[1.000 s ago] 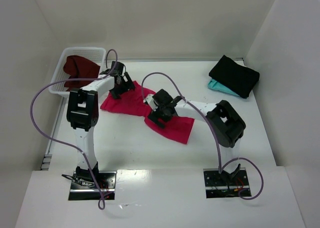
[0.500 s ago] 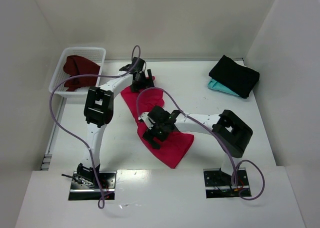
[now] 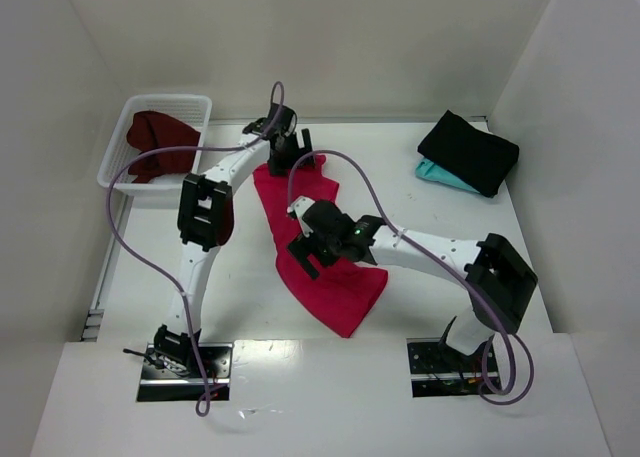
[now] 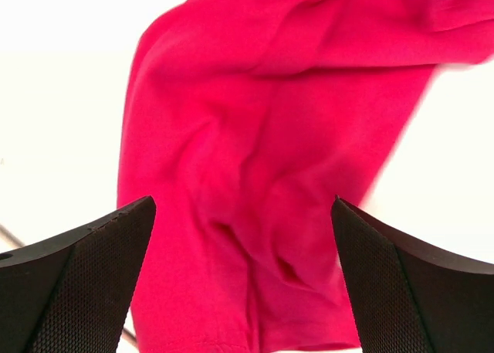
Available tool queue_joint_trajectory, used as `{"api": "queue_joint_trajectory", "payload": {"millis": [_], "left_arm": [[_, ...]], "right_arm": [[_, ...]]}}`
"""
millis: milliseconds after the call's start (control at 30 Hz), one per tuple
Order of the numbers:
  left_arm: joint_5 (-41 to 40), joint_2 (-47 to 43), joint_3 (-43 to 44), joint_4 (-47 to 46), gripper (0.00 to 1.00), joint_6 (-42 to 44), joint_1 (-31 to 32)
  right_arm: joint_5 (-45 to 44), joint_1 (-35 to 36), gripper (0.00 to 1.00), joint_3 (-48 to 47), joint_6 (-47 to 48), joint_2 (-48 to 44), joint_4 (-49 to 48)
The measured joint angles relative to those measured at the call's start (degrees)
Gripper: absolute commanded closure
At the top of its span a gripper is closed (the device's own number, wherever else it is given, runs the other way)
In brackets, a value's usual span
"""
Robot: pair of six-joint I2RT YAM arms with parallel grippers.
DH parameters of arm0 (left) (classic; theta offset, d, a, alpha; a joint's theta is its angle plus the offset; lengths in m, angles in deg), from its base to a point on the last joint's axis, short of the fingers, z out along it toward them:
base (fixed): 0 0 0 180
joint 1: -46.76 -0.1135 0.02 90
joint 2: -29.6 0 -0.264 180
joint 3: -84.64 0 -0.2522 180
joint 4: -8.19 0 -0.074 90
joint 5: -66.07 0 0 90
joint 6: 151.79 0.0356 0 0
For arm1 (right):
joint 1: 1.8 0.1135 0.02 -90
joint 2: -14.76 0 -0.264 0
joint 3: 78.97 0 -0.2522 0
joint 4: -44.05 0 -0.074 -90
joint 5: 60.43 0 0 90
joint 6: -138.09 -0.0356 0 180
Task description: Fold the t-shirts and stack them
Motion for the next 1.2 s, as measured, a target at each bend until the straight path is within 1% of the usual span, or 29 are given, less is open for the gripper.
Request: {"api": "queue_joint_trajectory", "payload": {"millis": [67, 100, 167, 300, 367, 533, 667, 767, 867, 967, 1100, 1200], "left_arm": [[-0.1, 1.7, 5.2, 1.8, 0.00, 0.1, -1.1], [-0.3, 1.9, 6.4, 1.9, 0.00, 0.2, -1.6], [-0.9, 1.0, 6.1, 1.7, 0.00, 0.7, -2.6], [-2.2, -4.9, -3.1, 0.2, 0.00, 1.0, -3.4], [-2.5, -8.0, -7.3, 0.0, 0.00, 1.1, -3.2], [-3.9, -16.1, -15.0, -0.6, 0.00, 1.2, -2.2], [-6.4, -19.6, -18.8, -2.0, 0.00, 1.0, 0.3], [-7.6, -19.6, -22.1, -3.5, 0.00, 0.3, 2.7], [-7.8, -18.1, -25.4, -3.7, 0.00, -1.0, 4.5], [-8.3, -15.5, -27.0, -3.8, 0.00, -2.3, 4.6], [-9.2, -14.0, -25.7, -4.6, 0.00, -3.6, 4.2], [-9.9, -12.0, -22.8, -3.5, 0.00, -3.7, 4.1]], "right_arm": [[-2.9, 0.0, 0.00, -0.7, -0.7, -1.0, 0.4], [-4.1, 0.0, 0.00, -0.7, -1.2, -1.3, 0.5], [-6.6, 0.0, 0.00, -0.4, -2.1, -1.9, 1.2], [-8.5, -1.0, 0.00, 0.9, -4.7, -3.0, 1.5], [-9.0, -2.6, 0.00, 1.3, -6.5, -4.0, 1.5], [-9.9, -10.6, 0.00, 2.8, -11.4, -9.8, 0.3], [-9.5, -17.9, 0.00, 3.6, -13.8, -15.9, -1.0], [-9.9, -20.5, 0.00, 3.6, -14.1, -18.7, -1.6], [-9.9, -20.3, 0.00, 3.7, -14.1, -19.9, -1.7], [-10.0, -20.3, 0.00, 4.0, -14.0, -20.1, -1.7], [-9.9, -20.3, 0.00, 4.4, -13.7, -20.1, -1.7], [-9.6, -20.3, 0.00, 4.4, -13.6, -20.1, -1.7]]}}
